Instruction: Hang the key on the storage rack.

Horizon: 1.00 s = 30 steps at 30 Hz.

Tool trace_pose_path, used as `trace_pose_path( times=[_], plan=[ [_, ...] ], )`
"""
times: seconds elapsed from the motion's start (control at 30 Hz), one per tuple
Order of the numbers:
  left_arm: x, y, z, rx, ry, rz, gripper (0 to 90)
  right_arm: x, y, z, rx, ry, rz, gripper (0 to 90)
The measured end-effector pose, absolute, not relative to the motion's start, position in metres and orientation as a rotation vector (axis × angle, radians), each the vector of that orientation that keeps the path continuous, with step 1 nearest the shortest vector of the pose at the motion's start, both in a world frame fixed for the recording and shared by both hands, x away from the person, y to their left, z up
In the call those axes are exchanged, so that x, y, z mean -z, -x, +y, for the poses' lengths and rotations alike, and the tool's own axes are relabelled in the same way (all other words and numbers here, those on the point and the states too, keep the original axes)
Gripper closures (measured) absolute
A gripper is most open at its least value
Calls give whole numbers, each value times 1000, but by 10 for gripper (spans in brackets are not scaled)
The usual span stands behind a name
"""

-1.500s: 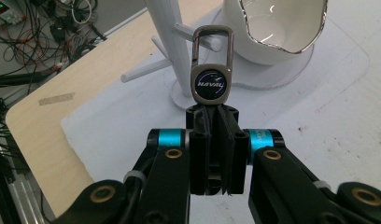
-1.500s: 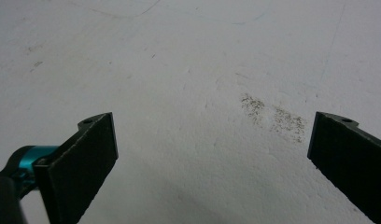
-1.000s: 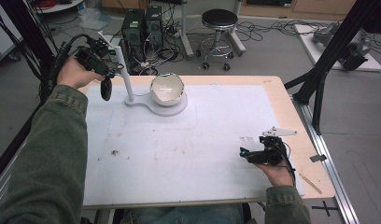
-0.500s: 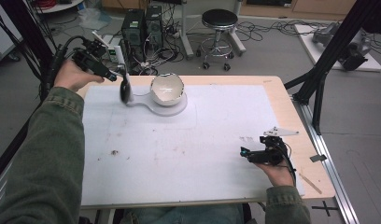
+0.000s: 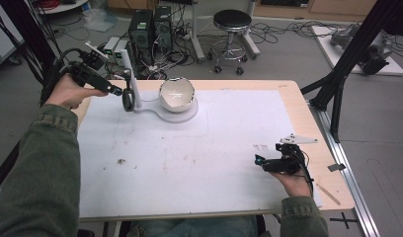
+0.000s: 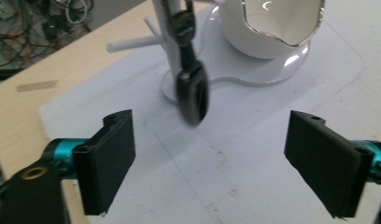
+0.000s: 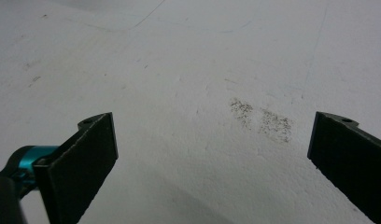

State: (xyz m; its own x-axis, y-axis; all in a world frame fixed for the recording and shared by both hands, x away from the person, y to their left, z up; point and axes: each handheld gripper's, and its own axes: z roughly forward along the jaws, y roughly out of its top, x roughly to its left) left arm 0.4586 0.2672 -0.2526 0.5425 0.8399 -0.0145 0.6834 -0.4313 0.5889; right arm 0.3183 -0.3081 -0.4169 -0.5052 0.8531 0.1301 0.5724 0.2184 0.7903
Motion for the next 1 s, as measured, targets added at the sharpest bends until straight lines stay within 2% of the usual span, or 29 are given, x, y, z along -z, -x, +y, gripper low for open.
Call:
trace_pose_path(
  times=[0.03,0.23,0.6,1.0],
  plan=[
    [256,-457,268,-379,-2241,1231,114,417,-318,-308,-1177,-1325,2169,5],
    [266,-449,272,-375,-2219,1245,23,417,-318,-307,-1175,-1324,2170,5],
    [271,-438,275,-418,-2171,1253,17,416,-315,-309,-1175,-1334,2165,5],
    [279,-409,262,-477,-2190,1192,17,416,-316,-309,-1177,-1330,2171,6]
  ],
)
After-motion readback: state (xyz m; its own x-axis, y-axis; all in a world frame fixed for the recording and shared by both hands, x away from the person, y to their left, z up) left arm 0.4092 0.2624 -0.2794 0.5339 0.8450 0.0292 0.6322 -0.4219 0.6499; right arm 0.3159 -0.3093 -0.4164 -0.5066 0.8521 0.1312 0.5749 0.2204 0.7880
